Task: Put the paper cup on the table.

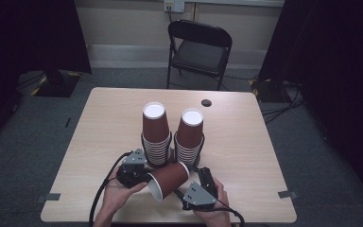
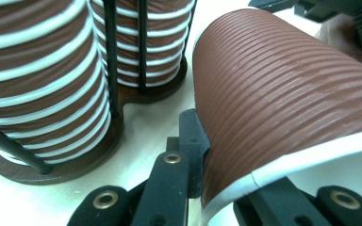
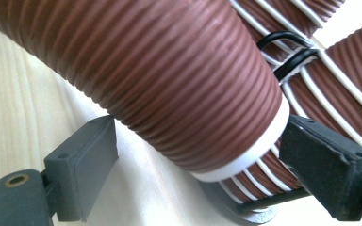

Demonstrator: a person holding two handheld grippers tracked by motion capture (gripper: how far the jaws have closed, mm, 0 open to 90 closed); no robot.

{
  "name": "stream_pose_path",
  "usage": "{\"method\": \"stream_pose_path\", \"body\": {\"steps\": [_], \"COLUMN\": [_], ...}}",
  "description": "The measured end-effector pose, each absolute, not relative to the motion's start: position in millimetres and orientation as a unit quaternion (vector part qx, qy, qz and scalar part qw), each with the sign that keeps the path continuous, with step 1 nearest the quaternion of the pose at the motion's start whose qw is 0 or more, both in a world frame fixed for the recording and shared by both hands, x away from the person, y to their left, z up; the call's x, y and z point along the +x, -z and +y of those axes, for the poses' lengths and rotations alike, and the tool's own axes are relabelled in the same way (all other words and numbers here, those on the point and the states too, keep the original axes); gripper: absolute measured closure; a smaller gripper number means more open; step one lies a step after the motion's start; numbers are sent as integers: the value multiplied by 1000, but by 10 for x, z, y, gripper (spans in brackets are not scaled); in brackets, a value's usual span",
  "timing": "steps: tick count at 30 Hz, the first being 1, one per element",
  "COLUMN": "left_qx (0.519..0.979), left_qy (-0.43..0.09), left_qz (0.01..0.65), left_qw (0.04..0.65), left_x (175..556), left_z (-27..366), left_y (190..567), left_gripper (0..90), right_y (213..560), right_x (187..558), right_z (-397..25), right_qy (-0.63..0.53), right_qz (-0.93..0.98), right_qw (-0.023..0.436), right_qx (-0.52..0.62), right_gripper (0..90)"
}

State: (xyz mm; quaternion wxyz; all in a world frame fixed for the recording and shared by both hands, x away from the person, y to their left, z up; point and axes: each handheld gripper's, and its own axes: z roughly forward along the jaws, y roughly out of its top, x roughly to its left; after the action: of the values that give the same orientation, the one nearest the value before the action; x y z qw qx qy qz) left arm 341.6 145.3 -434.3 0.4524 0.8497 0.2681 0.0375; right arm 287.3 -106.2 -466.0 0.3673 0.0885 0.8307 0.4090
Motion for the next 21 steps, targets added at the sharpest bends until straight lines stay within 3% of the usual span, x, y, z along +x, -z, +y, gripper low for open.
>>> {"method": "stream_pose_path", "body": {"steps": [21], "left_qx": [876], "left_qy": [7], "left_qz": [262], "left_qw": [406], "left_x": [3494], "left_z": [1287], "left_y": [4256], "left_gripper": [858], "right_y": [4716], "right_x": [2842], "right_z": [-911], "right_qy": [-357], "right_qz": [836], "right_qw": [416], "right_qx": [38], "right_gripper": [85]}}
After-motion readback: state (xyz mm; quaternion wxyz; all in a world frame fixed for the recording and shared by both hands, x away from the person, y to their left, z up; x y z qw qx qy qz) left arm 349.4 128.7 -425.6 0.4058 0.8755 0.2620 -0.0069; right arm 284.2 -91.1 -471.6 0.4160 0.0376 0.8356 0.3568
